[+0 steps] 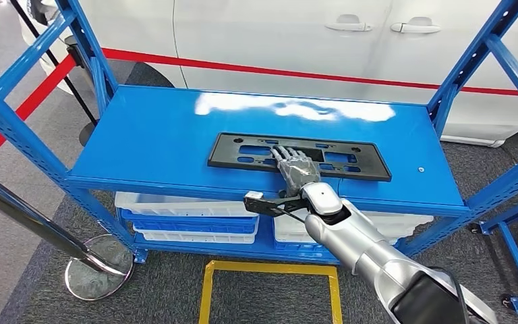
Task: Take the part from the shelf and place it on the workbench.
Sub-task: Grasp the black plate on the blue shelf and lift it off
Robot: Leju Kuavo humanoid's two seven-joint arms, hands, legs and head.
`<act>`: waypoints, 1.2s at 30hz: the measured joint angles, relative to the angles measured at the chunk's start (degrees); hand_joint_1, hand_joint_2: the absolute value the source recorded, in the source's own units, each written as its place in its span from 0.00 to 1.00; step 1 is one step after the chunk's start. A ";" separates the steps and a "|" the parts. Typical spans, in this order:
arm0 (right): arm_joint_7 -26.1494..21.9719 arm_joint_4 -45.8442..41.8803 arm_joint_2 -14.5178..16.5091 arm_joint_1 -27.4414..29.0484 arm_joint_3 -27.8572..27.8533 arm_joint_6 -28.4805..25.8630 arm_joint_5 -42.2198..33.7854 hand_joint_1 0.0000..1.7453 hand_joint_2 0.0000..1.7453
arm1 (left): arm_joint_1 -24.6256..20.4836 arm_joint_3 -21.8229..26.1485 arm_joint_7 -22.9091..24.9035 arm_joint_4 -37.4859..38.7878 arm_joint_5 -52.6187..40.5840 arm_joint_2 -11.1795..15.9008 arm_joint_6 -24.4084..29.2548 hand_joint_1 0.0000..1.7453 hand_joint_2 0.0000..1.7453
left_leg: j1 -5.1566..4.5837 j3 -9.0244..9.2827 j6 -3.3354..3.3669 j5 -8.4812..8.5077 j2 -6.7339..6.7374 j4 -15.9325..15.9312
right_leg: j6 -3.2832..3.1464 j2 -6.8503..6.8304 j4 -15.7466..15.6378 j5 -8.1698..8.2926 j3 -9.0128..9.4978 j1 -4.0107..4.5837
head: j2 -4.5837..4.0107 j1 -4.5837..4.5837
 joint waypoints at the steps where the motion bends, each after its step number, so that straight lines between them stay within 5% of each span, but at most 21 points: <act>1: -0.01 0.07 0.38 0.24 -0.30 0.20 -0.11 1.00 1.00 | 0.01 0.13 -0.05 0.00 0.10 -0.03 -0.03 0.00 0.00 | 0.00 0.00 0.00 0.00 0.00 0.00 | 0.00 0.00 0.00 0.00 0.01 0.00 | 0.00 0.00; 28: -0.76 -2.37 1.91 1.83 -4.83 2.58 0.20 1.00 1.00 | 0.03 0.50 -0.55 0.00 0.27 -0.11 0.07 0.00 0.00 | -0.01 0.12 0.00 0.00 -0.02 0.00 | 0.00 -0.02 0.00 0.00 0.13 -0.02 | 0.00 -0.01; 32: -0.82 -2.43 1.83 2.10 -5.08 1.86 0.38 1.00 1.00 | 0.03 0.50 -1.11 0.00 0.00 -0.11 -0.20 0.00 1.00 | -0.01 0.13 0.00 0.00 -0.02 0.00 | 0.00 -0.02 0.00 0.00 0.12 -0.02 | 0.00 -0.01; 36: -1.80 -3.72 -0.32 3.70 -6.54 -0.34 0.22 1.00 1.00 | 0.02 0.42 -1.43 0.00 -1.35 -0.22 -0.29 0.00 1.00 | -0.02 0.12 0.00 0.00 -0.15 0.01 | 0.01 -0.14 -0.01 -0.01 0.14 -0.04 | 0.00 0.00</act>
